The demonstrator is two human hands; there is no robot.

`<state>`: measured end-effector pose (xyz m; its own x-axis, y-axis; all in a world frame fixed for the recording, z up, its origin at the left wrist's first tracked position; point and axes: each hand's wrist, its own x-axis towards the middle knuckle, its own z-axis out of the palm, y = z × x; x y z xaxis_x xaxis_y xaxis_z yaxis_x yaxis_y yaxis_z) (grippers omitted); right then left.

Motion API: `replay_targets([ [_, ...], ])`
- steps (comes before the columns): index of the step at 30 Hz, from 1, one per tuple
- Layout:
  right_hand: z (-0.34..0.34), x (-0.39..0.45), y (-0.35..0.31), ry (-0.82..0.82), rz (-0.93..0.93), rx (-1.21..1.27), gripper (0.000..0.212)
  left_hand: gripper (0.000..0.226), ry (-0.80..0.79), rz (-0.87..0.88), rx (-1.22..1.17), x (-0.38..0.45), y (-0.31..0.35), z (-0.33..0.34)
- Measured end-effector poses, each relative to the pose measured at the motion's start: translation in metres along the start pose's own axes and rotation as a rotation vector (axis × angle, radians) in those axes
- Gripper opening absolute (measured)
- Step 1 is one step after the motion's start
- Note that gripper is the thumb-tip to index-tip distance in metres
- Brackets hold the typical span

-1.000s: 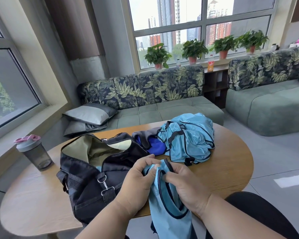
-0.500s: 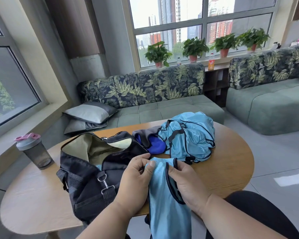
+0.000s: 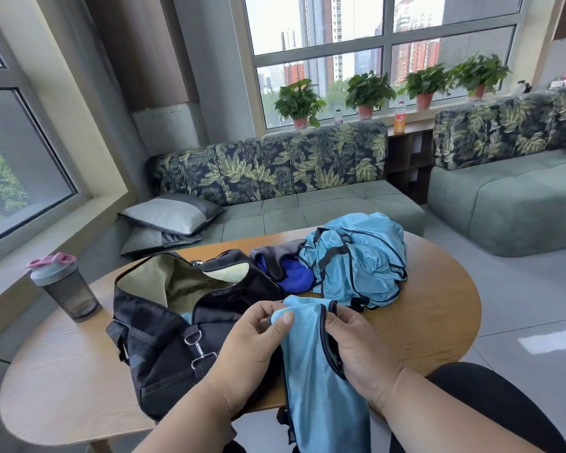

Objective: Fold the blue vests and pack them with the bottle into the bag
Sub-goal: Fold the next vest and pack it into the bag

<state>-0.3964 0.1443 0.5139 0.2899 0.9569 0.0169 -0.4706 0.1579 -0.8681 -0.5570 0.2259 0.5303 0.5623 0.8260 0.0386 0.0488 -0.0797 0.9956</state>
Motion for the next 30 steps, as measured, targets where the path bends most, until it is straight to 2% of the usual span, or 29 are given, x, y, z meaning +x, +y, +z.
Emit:
replay_targets([
  [3,-0.004,0.003,0.001,0.019,-0.007,0.010,0.035,0.029,-0.067,-0.041,-0.049,0.000,-0.002,-0.003],
  [7,-0.007,0.002,0.000,-0.010,0.008,-0.035,0.030,0.036,-0.054,-0.076,-0.199,0.002,-0.004,-0.005],
  [12,-0.005,-0.001,-0.007,-0.107,0.043,-0.202,0.028,0.017,-0.086,-0.111,-0.340,0.001,0.001,-0.003],
  [16,-0.004,-0.004,-0.007,-0.129,0.046,-0.247,0.022,0.025,-0.070,-0.127,-0.425,0.002,0.001,-0.001],
  [21,-0.011,-0.002,-0.006,-0.153,-0.076,-0.488,0.022,0.025,-0.015,-0.092,-0.402,0.004,-0.004,-0.004],
  [23,-0.012,-0.001,-0.005,-0.122,-0.094,-0.531,0.020,0.028,0.010,-0.075,-0.391,0.005,-0.007,-0.006],
  [26,-0.013,-0.001,-0.003,-0.087,-0.124,-0.571,0.021,0.019,0.047,-0.064,-0.375,0.007,-0.007,-0.008],
  [30,-0.014,0.000,-0.001,-0.094,-0.140,-0.622,0.004,0.018,0.059,-0.066,-0.365,0.007,-0.005,-0.007],
])
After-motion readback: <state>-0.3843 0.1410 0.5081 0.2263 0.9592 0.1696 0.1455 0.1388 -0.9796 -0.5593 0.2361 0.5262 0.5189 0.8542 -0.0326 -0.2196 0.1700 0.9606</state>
